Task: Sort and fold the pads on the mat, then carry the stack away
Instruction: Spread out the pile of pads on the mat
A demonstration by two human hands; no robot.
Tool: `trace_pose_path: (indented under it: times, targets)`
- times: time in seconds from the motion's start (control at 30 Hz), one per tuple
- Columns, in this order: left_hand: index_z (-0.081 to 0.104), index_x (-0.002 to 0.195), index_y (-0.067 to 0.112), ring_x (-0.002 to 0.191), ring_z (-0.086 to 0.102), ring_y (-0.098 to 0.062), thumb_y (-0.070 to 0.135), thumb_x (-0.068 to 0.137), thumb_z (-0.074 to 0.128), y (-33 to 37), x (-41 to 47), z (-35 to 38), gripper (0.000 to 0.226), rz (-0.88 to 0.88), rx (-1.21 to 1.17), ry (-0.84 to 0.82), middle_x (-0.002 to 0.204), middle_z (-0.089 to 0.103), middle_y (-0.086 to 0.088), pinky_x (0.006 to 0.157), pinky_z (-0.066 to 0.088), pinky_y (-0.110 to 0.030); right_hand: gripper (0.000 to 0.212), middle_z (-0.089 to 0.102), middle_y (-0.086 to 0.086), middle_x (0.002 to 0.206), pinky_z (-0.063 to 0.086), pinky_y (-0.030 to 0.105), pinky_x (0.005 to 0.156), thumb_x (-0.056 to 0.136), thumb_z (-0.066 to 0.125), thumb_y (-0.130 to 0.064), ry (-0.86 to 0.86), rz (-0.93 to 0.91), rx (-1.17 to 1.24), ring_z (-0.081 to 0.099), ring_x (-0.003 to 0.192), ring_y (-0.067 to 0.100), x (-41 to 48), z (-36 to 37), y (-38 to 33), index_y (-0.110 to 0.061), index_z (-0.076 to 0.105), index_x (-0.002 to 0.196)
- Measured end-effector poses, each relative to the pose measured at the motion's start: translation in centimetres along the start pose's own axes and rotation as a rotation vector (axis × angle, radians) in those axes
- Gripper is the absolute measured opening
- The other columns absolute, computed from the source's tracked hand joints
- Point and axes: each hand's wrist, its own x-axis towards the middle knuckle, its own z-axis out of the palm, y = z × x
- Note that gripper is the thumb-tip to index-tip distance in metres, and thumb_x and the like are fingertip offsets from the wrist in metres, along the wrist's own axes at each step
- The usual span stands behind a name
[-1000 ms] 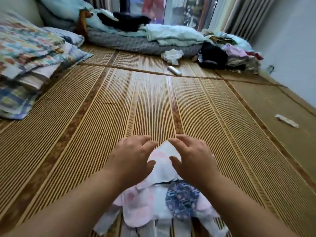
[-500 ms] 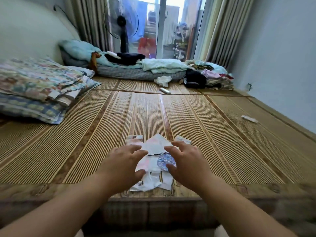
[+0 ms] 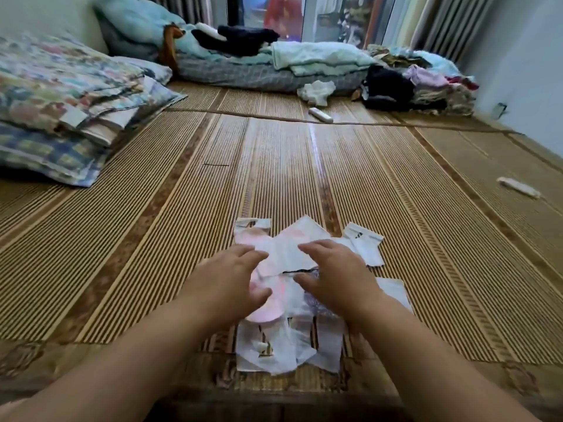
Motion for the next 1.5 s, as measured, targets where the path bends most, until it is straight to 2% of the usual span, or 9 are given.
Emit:
trace_pose_path:
  times: [0.2,0.33,0.43,0.63,0.87,1.03,1.1,1.23,1.5]
  targets:
    - [0.042,0.138,0.031,0.127,0.041,-0.014,0.055,0.080,0.054,-2.5,4.1,2.8,0.063,-0.096,-0.089,0.014,0.141,0.047,0.010,0.104,0.036,-0.040,0.045,0.057,-0.003,0.134,0.041,0.041,0.101,0.089,0.054,-0.043,0.035,0.089,0.089,0.047,0.124,0.019,4.2,2.9,3.5,-0.025,0.056,0.130]
    - [0.046,0.132,0.034,0.111,0.039,-0.019,0.067,0.076,0.032,-2.9,5.1,3.9,0.066,-0.181,-0.008,0.025,0.127,0.050,0.008,0.088,0.036,-0.041,0.047,0.059,-0.004,0.125,0.042,0.044,0.092,0.084,0.052,-0.050,0.033,0.115,-0.012,0.045,0.116,0.023,5.0,4.1,4.3,-0.028,0.057,0.125]
    - [0.052,0.126,0.036,0.106,0.041,-0.019,0.067,0.077,0.037,-3.2,5.4,4.6,0.060,-0.227,0.004,0.071,0.118,0.051,0.007,0.082,0.035,-0.038,0.043,0.057,-0.005,0.123,0.038,0.044,0.090,0.083,0.054,-0.052,0.045,0.142,-0.004,0.042,0.115,0.022,5.0,4.6,4.3,-0.031,0.059,0.119]
    - [0.064,0.089,0.034,0.086,0.035,-0.013,0.051,0.083,0.054,-1.9,5.4,4.7,0.020,-0.242,-0.088,0.182,0.092,0.054,0.012,0.073,0.032,-0.035,0.040,0.053,-0.006,0.129,0.034,0.043,0.094,0.085,0.053,-0.051,-0.002,0.177,0.008,0.038,0.120,0.021,4.8,4.3,3.8,-0.036,0.055,0.122]
    - [0.057,0.070,0.024,0.063,0.057,-0.010,0.027,0.086,0.059,-1.4,4.9,2.6,0.017,-0.248,-0.529,0.295,0.068,0.062,0.007,0.051,0.039,-0.029,0.042,0.058,0.008,0.128,0.041,0.040,0.098,0.090,0.057,-0.033,0.185,0.343,0.122,0.051,0.116,0.023,4.5,1.2,6.7,-0.017,0.055,0.129]
    - [0.062,0.080,0.020,0.055,0.064,-0.014,0.016,0.087,0.061,-0.7,4.5,1.7,0.008,-0.423,-0.969,0.207,0.074,0.066,-0.007,0.044,0.053,-0.034,0.041,0.062,0.003,0.090,0.041,0.027,0.057,0.082,0.066,-0.041,0.058,0.678,0.026,0.055,0.074,0.015,3.8,-0.5,10.2,-0.012,0.060,0.111]
    - [0.060,0.087,0.023,0.055,0.066,-0.011,0.010,0.086,0.062,-0.6,4.4,1.4,0.014,-0.456,-1.074,0.190,0.081,0.067,-0.012,0.042,0.053,-0.029,0.038,0.060,0.004,0.085,0.046,0.030,0.057,0.078,0.071,-0.041,0.036,0.712,0.024,0.057,0.073,0.017,3.8,-0.2,10.7,-0.011,0.061,0.100]
    - [0.058,0.097,0.024,0.074,0.069,-0.030,0.006,0.084,0.066,-1.3,4.6,0.9,0.024,-0.462,-1.082,0.145,0.088,0.069,-0.020,0.067,0.058,-0.049,0.025,0.064,0.008,0.085,0.057,0.045,0.070,0.077,0.075,-0.025,0.077,0.744,0.331,0.065,0.078,0.025,4.1,0.2,11.0,-0.011,0.059,0.091]
    - [0.077,0.076,0.024,0.076,0.069,-0.020,0.000,0.090,0.054,-2.5,4.9,1.1,0.036,-0.479,-1.079,0.082,0.085,0.074,-0.004,0.058,0.058,-0.035,0.016,0.066,0.001,0.068,0.049,0.034,0.051,0.086,0.065,-0.030,0.140,0.636,0.186,0.058,0.059,0.015,4.0,-0.8,11.0,-0.017,0.069,0.078]
